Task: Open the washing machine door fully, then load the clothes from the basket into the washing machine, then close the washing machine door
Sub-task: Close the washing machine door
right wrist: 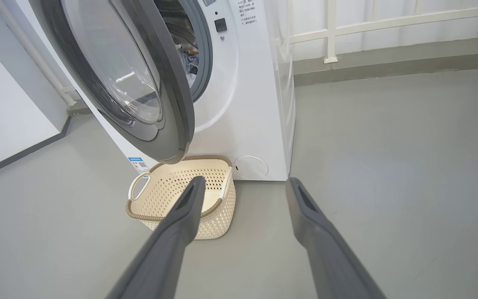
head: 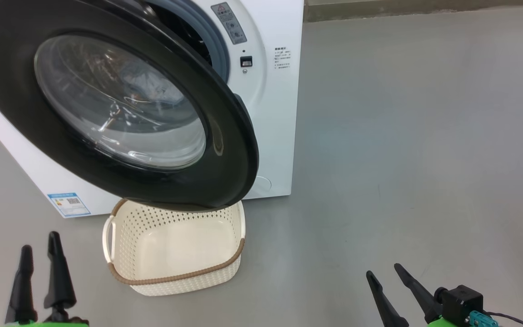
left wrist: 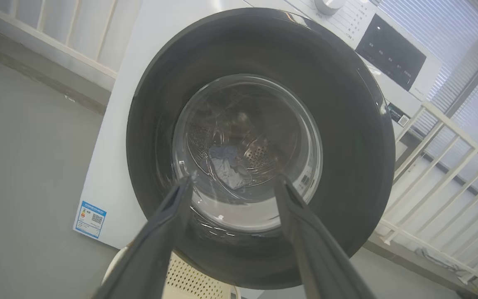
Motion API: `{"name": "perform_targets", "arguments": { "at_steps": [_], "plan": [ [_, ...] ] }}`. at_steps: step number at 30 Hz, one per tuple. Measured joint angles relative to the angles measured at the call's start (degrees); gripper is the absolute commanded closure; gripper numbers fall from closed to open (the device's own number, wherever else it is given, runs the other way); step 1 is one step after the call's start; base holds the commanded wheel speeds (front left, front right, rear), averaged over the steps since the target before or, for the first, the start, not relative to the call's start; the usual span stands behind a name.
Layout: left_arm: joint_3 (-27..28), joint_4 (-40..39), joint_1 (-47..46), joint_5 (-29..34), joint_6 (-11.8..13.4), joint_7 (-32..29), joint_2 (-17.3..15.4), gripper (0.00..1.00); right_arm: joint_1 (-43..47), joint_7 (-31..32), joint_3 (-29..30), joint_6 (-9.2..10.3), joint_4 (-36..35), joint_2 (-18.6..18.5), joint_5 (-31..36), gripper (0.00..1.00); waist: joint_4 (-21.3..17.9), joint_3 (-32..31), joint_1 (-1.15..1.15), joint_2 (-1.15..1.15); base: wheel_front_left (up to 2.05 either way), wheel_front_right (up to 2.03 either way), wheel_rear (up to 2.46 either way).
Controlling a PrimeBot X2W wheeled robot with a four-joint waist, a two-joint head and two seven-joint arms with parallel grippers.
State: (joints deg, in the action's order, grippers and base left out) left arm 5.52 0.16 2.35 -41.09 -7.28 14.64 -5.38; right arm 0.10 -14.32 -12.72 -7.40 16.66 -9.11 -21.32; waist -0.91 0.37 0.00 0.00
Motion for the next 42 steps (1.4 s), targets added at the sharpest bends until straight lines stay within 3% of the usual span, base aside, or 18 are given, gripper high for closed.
{"name": "perform_targets", "arguments": {
  "at_steps": [6,21,29,42],
  "plan": [
    [1.3,-0.67,1.96,13.96,-0.05,0.0,1.63,0.0,-0.01,0.0,-0.01,0.0,-0.52,0.0,0.16,0.0,0.0,0.0,0.0,0.0,0.0,0.0,0.0],
    [1.27,-0.42,6.73,30.84,-0.03,0.0,2.63,0.0,0.0,0.0,0.07,0.0,-1.47,0.13,0.15,0.0,0.25,-0.43,0.0,0.0,0.0,0.0,0.0],
    [-0.36,0.08,8.47,34.67,0.55,-0.01,2.67,0.0,0.0,0.0,0.18,0.0,-1.79,0.11,0.24,0.0,0.16,-0.56,0.0,0.0,0.0,0.0,0.0],
    [-1.1,2.49,9.52,34.79,2.49,-0.01,2.68,0.0,0.01,0.0,0.21,0.0,-2.09,0.07,0.59,0.0,0.02,-1.09,0.0,0.0,0.0,0.0,0.0]
  ]
}}
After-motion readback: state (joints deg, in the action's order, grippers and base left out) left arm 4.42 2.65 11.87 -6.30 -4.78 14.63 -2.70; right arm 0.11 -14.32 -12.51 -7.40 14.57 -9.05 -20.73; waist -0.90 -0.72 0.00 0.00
